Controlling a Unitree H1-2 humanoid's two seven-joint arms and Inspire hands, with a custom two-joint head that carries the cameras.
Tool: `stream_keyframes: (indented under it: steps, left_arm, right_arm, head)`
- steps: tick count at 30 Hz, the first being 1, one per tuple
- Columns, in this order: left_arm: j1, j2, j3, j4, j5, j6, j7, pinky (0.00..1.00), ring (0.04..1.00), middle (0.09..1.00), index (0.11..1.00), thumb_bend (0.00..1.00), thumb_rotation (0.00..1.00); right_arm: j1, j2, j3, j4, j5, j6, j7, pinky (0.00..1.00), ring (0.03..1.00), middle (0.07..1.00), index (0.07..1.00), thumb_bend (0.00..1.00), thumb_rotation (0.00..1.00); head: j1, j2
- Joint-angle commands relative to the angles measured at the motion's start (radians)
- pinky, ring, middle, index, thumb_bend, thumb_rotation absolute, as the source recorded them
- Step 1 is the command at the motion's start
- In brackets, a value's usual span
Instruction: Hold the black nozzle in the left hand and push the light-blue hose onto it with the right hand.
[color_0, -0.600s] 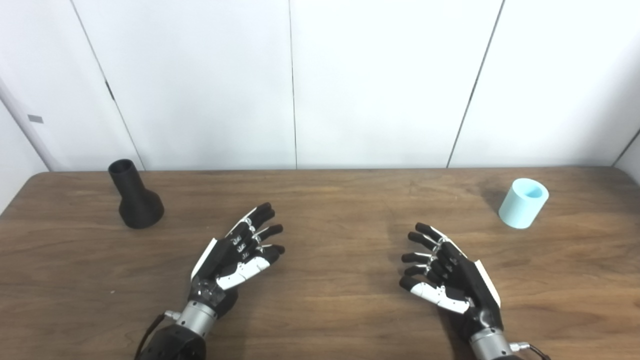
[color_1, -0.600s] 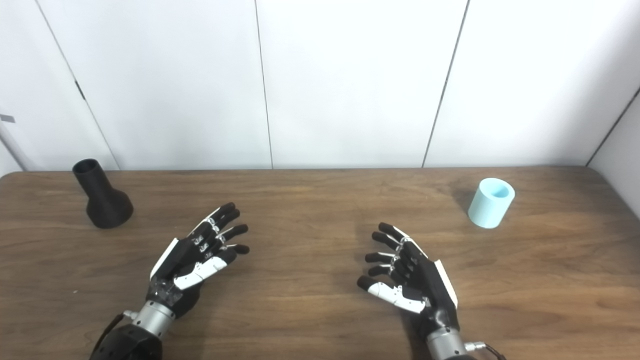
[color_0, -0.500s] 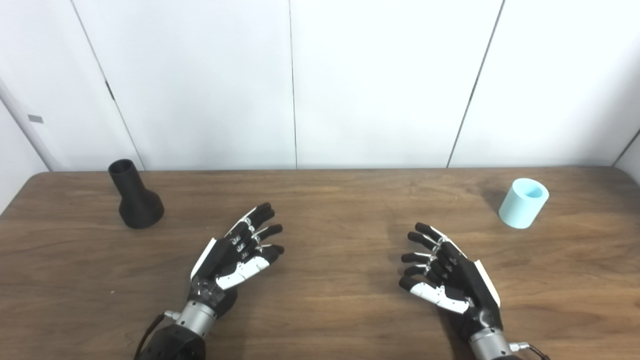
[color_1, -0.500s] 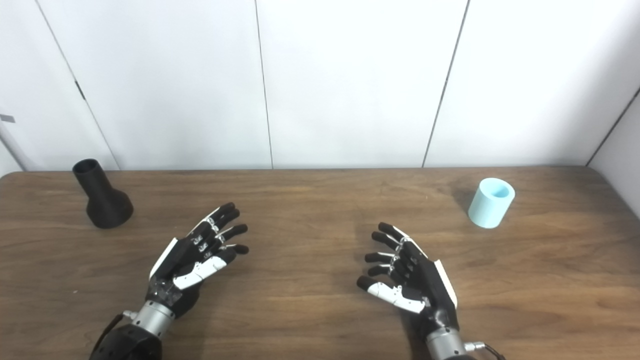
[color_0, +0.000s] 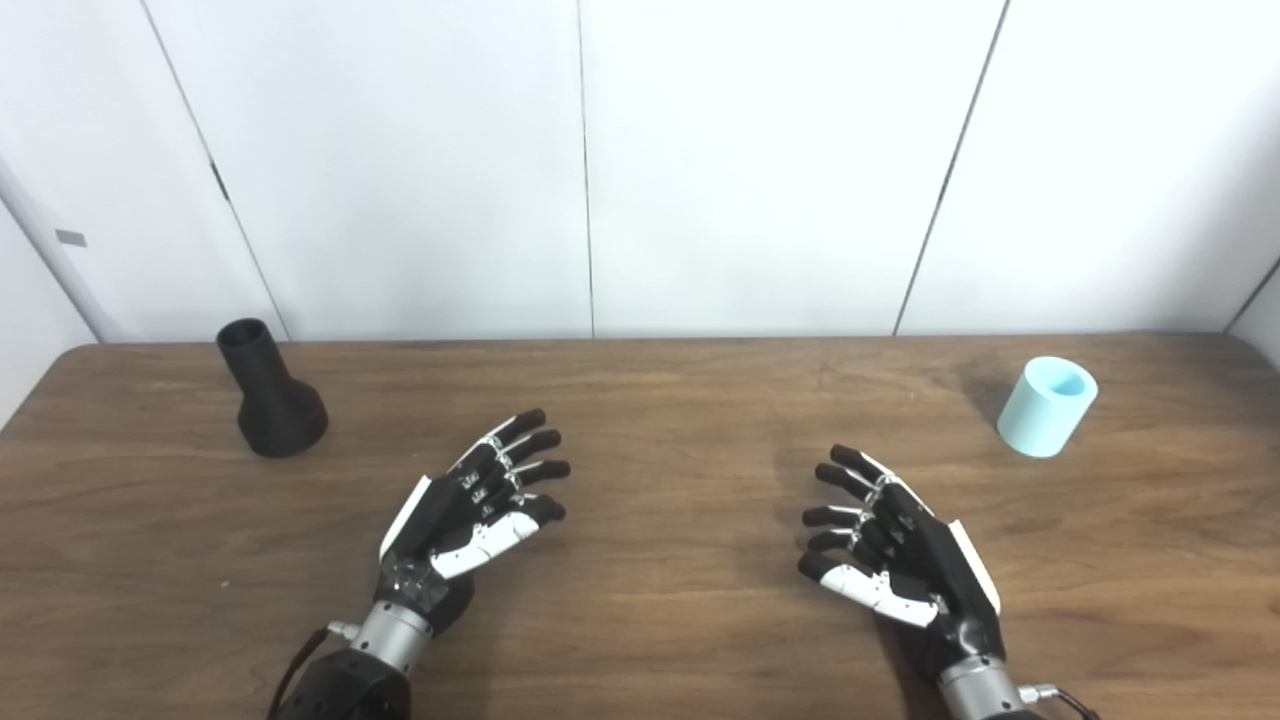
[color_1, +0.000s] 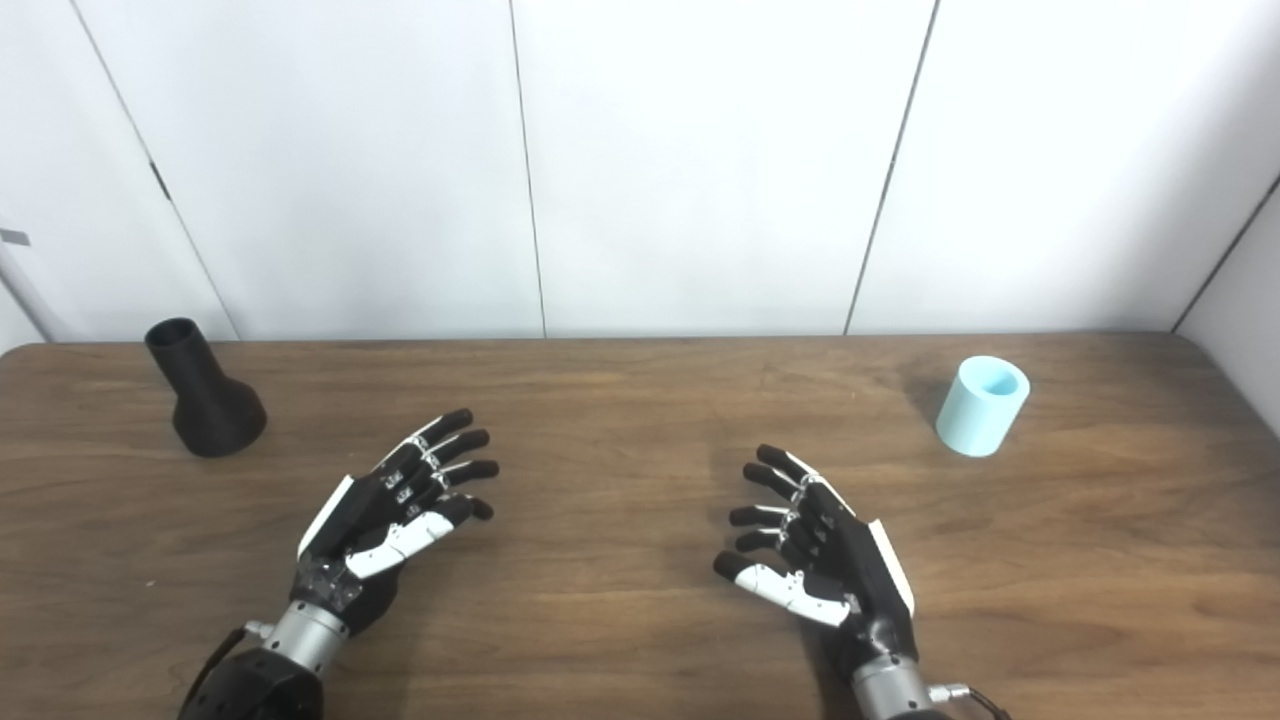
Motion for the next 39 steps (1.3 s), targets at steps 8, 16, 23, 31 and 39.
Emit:
stream_keyframes:
  steps: [8,16,23,31,39]
  left_arm:
    - [0.012,-0.017,0.003,0.031,0.006,-0.036,0.013,0.46,0.584,0.636,0.675,0.66,0.01]
    - [-0.001,-0.062,-0.04,0.09,0.092,-0.117,0.052,0.46,0.592,0.652,0.676,0.75,0.13]
    - [-0.011,-0.086,-0.039,0.089,0.193,-0.153,0.149,0.58,0.672,0.718,0.709,0.74,0.14]
    - [-0.008,-0.092,0.052,-0.032,0.257,-0.128,0.315,0.71,0.805,0.814,0.825,0.75,0.23]
    - [-0.016,-0.026,0.165,-0.106,0.323,-0.081,0.451,0.64,0.771,0.821,0.831,0.71,0.22]
  right_arm:
    - [-0.024,-0.009,-0.006,-0.032,-0.017,-0.047,-0.007,0.54,0.614,0.787,0.803,0.75,0.11]
    - [-0.021,-0.054,-0.043,0.002,0.055,-0.074,0.037,0.54,0.649,0.835,0.862,0.68,0.05]
    - [-0.022,-0.045,-0.053,-0.074,0.07,0.07,0.001,0.54,0.637,0.818,0.848,0.64,0.0]
    - [-0.027,-0.037,-0.056,-0.119,0.067,0.141,-0.019,0.62,0.576,0.779,0.793,0.65,0.0]
    - [-0.034,-0.042,-0.058,-0.112,0.072,0.14,-0.013,0.55,0.559,0.76,0.771,0.67,0.02]
  head:
    - [0.088,-0.008]
    - [0.332,-0.065]
    - [0.386,-0.087]
    - [0.409,-0.09]
    - [0.419,-0.091]
